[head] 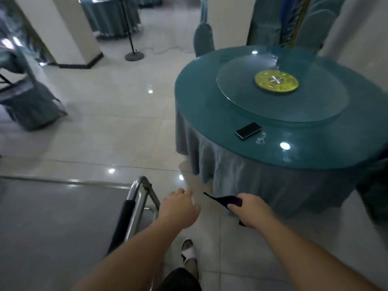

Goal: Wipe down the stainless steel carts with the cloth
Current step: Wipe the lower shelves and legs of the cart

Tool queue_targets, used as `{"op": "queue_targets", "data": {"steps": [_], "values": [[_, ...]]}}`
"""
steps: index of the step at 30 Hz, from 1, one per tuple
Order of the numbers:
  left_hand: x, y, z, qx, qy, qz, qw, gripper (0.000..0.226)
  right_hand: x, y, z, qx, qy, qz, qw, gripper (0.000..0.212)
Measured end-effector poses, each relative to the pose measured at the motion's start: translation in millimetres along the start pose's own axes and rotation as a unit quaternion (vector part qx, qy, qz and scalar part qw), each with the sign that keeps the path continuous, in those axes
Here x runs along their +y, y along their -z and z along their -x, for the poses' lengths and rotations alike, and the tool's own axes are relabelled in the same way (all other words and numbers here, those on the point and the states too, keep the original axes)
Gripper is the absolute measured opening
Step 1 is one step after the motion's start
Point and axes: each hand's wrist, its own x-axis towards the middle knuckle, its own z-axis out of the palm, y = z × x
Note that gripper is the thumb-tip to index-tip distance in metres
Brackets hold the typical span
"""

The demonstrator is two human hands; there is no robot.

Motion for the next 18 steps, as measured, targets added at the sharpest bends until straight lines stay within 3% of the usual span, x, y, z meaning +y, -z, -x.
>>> {"op": "queue_targets", "data": {"steps": [10,18], "values": [[-45,97,-177,0.021,0.019,-0.013,1.0,0.06,-114,85,-168,0.045,0.034,0.02,0.998,0.029],[-63,154,-296,0.021,0.041,-0.008,0.999,0.059,-170,136,-291,0.016,0.04,0.026,0.999,0.028]]}}
